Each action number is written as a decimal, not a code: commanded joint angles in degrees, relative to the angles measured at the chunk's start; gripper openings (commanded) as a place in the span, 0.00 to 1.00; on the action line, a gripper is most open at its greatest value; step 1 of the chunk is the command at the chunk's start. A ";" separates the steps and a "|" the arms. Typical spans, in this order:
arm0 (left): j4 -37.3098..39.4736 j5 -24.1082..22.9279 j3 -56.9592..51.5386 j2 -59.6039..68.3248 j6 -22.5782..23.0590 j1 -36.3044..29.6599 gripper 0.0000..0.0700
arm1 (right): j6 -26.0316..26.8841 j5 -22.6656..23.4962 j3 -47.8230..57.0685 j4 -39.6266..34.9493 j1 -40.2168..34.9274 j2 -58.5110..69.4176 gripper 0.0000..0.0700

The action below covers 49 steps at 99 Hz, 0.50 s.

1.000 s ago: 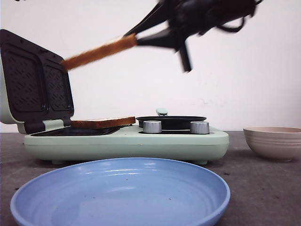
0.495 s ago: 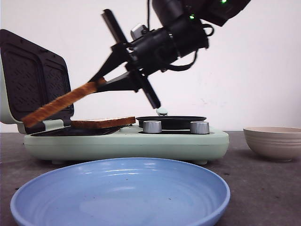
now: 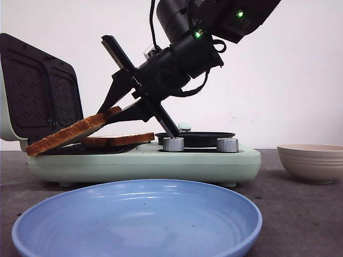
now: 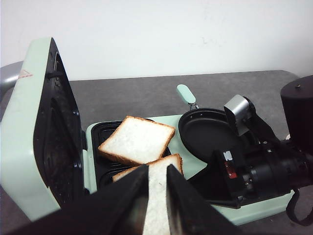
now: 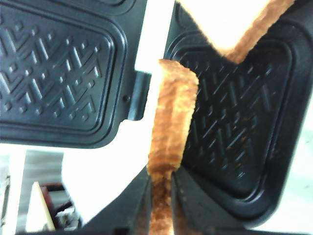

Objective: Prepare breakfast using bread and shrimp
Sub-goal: 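Carry the bread with the right gripper over the sandwich maker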

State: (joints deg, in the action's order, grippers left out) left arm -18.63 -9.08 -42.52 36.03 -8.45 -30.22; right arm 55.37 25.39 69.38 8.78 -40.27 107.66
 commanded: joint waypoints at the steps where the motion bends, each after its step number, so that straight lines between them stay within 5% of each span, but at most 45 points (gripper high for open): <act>1: 0.52 -0.17 -0.33 0.20 0.85 -0.17 0.04 | 0.20 -2.01 0.92 -0.70 0.04 1.44 0.00; 33: 0.50 -0.17 -0.33 0.20 0.94 -0.17 0.04 | -0.17 -5.97 0.92 -1.40 0.72 1.49 0.00; 49: 0.50 -0.15 -0.33 0.22 0.92 -0.17 0.04 | -0.48 -2.32 0.92 -1.27 1.25 1.84 0.00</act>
State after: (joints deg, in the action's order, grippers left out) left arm -18.63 -9.08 -42.52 36.03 -8.25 -30.22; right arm 55.35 21.41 69.63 7.97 -39.07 107.66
